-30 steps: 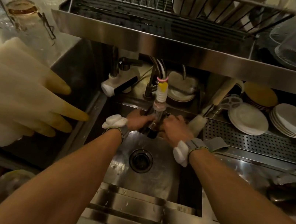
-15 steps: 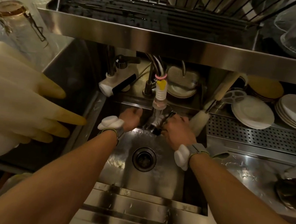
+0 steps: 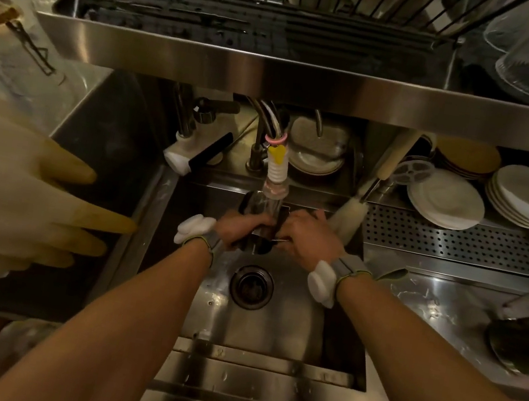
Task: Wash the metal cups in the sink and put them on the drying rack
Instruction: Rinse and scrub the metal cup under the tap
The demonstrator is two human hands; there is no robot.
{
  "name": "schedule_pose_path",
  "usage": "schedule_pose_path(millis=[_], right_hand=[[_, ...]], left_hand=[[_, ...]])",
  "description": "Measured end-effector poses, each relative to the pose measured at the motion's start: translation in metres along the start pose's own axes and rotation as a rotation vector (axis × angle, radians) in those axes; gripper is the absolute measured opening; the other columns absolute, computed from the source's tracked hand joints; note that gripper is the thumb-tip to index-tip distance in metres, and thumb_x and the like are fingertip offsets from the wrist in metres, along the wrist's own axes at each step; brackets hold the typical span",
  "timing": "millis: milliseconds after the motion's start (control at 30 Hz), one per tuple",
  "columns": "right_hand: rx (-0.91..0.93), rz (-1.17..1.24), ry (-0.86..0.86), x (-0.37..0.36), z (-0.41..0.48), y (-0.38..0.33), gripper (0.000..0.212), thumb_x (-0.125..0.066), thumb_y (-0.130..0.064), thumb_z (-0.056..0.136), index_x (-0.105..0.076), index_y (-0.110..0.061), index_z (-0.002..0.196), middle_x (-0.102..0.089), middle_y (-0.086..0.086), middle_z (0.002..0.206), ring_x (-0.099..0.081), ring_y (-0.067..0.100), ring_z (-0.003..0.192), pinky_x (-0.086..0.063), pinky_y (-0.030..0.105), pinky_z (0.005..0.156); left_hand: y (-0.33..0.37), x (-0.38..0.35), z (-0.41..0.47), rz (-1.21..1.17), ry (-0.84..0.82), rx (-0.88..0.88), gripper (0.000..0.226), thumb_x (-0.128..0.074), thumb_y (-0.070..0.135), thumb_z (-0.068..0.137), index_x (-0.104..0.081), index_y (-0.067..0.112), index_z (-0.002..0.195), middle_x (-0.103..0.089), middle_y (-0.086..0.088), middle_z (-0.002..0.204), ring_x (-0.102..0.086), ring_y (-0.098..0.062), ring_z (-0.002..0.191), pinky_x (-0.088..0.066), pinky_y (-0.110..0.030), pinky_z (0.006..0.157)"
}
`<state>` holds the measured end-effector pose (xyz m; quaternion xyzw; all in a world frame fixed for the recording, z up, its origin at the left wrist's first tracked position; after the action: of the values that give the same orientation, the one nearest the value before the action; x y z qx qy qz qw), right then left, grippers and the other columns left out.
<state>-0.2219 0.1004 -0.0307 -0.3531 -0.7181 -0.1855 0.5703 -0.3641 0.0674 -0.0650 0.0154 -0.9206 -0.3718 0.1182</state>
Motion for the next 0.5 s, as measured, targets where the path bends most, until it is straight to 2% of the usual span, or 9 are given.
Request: schedule_pose_path(millis=[100, 167, 200, 267, 333, 400, 467, 500], right_hand=[[-0.097, 0.127, 0.037, -0.003, 0.008, 0.001, 0.029, -0.06, -0.032, 0.085, -0.065, -0.018, 0.111, -0.061, 0.005, 0.115, -0.049, 0.025, 0.114, -0.035, 0.038, 0.094], [-0.164, 0.279, 0.005, -0.003, 0.012, 0.002, 0.031, -0.065, -0.036, 0.078, -0.064, -0.014, 0.1, -0.061, 0.008, 0.105, -0.056, 0.027, 0.102, -0.047, 0.039, 0.089], [-0.182, 0.38, -0.017, -0.002, 0.012, 0.001, 0.031, -0.068, -0.039, 0.074, -0.062, -0.014, 0.093, -0.061, 0.007, 0.099, -0.059, 0.026, 0.093, -0.052, 0.038, 0.082], [-0.2, 0.581, -0.034, -0.003, 0.01, -0.003, 0.024, -0.073, -0.037, 0.075, -0.06, -0.019, 0.084, -0.062, 0.003, 0.089, -0.062, 0.019, 0.082, -0.052, 0.03, 0.07], [-0.221, 0.737, -0.012, -0.006, 0.005, -0.008, 0.023, -0.075, -0.038, 0.076, -0.063, -0.021, 0.088, -0.064, -0.003, 0.089, -0.063, 0.014, 0.085, -0.047, 0.02, 0.068], [-0.288, 0.84, 0.039, -0.012, 0.004, -0.007, 0.049, -0.078, -0.046, 0.072, -0.064, -0.018, 0.109, -0.064, -0.003, 0.1, -0.064, 0.015, 0.097, -0.047, 0.021, 0.077], [-0.397, 0.909, 0.078, -0.014, 0.005, -0.005, 0.083, -0.079, -0.051, 0.067, -0.046, -0.012, 0.133, -0.059, 0.002, 0.118, -0.059, 0.02, 0.11, -0.046, 0.026, 0.086], [-0.43, 0.947, 0.089, -0.016, 0.006, -0.002, 0.097, -0.08, -0.051, 0.066, -0.034, -0.011, 0.141, -0.056, 0.004, 0.128, -0.056, 0.023, 0.116, -0.045, 0.028, 0.09]], left_hand=[[0.007, -0.002, -0.004, -0.031, 0.052, -0.036, 0.063, -0.087, 0.035, 0.056, -0.066, 0.002, 0.105, -0.071, -0.016, 0.099, -0.07, -0.028, 0.088, -0.057, -0.039, 0.083], [0.01, 0.001, -0.006, -0.056, 0.077, -0.081, 0.093, -0.089, 0.045, 0.034, -0.063, 0.005, 0.114, -0.07, -0.015, 0.106, -0.07, -0.027, 0.092, -0.058, -0.045, 0.084], [0.009, 0.003, -0.008, -0.087, 0.085, -0.083, 0.102, -0.088, 0.047, 0.031, -0.057, 0.007, 0.119, -0.069, -0.013, 0.109, -0.069, -0.026, 0.092, -0.058, -0.047, 0.082], [0.005, 0.004, -0.016, -0.168, 0.086, -0.094, 0.088, -0.085, 0.046, 0.056, -0.044, 0.012, 0.126, -0.063, -0.009, 0.113, -0.065, -0.023, 0.091, -0.057, -0.044, 0.078], [-0.001, 0.004, -0.016, -0.211, 0.071, -0.084, 0.068, -0.07, 0.05, 0.078, -0.038, 0.016, 0.129, -0.06, -0.008, 0.116, -0.063, -0.022, 0.089, -0.055, -0.04, 0.073], [-0.002, 0.001, -0.015, -0.25, 0.011, -0.079, 0.058, -0.053, 0.063, 0.084, -0.049, 0.019, 0.122, -0.063, -0.009, 0.113, -0.064, -0.024, 0.089, -0.054, -0.038, 0.069], [0.003, -0.002, -0.015, -0.307, -0.026, -0.091, 0.045, -0.035, 0.063, 0.092, -0.056, 0.025, 0.102, -0.065, -0.005, 0.103, -0.063, -0.024, 0.088, -0.052, -0.04, 0.072], [0.005, -0.003, -0.015, -0.314, -0.021, -0.095, 0.041, -0.031, 0.06, 0.095, -0.054, 0.027, 0.101, -0.064, -0.003, 0.103, -0.062, -0.023, 0.09, -0.051, -0.04, 0.074]])
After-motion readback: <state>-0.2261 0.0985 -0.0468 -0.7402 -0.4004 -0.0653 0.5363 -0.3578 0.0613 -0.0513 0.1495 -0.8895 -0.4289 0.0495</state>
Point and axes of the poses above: each hand's wrist, its own z-axis towards the middle knuckle, its own x-axis out of the back of the hand, y = z × x, the point moved 3 cm from there along z, towards the middle knuckle
